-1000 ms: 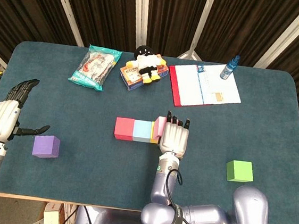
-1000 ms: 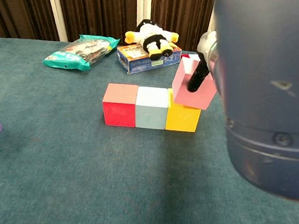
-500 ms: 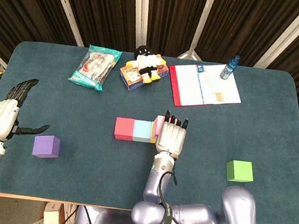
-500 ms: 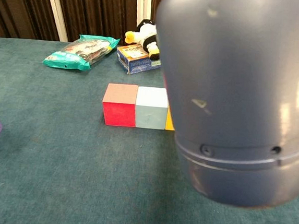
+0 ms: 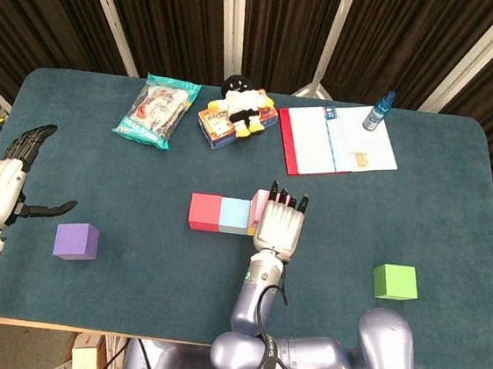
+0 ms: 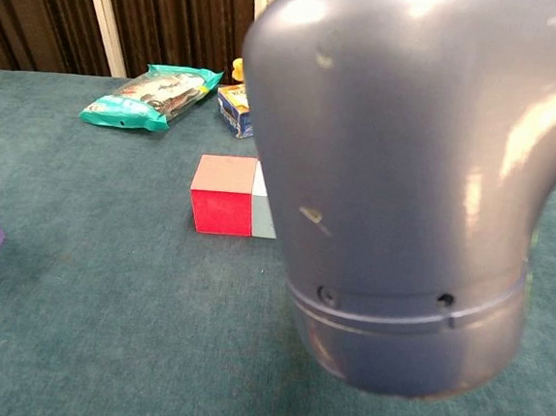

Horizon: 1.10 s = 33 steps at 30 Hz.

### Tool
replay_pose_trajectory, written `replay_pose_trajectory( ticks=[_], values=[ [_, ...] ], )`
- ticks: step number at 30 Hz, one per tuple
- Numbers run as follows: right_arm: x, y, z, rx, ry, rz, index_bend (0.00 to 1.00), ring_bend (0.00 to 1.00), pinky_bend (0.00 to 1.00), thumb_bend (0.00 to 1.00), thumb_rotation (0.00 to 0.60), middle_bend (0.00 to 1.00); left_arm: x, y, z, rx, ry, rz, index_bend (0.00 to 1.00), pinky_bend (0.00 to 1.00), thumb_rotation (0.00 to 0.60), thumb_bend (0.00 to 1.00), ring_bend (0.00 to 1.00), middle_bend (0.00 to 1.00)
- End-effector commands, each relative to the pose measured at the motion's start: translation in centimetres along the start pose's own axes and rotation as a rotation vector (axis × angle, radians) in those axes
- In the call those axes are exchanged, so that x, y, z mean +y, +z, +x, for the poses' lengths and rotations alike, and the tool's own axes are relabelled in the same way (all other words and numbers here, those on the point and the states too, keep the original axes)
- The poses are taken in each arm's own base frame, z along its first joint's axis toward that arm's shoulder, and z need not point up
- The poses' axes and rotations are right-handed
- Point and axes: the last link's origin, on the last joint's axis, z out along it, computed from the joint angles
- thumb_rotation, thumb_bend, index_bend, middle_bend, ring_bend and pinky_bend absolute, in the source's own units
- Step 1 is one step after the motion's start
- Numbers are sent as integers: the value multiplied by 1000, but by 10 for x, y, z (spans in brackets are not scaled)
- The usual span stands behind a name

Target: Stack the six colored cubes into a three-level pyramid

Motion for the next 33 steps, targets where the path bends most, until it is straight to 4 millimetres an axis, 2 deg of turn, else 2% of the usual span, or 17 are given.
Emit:
replay_pose_trajectory(
  ticks=[1, 33],
  values=[
    [-1, 0, 0, 1, -2, 1, 0, 201, 0, 531, 600, 453, 0, 0, 0, -1, -2, 0, 0, 0, 600, 48, 0, 47],
    [-12, -2, -9, 9, -33, 31, 0, 200, 0, 532, 600, 453, -1, 1, 1, -2, -9, 6, 0, 0, 600, 48, 0, 48]
  ],
)
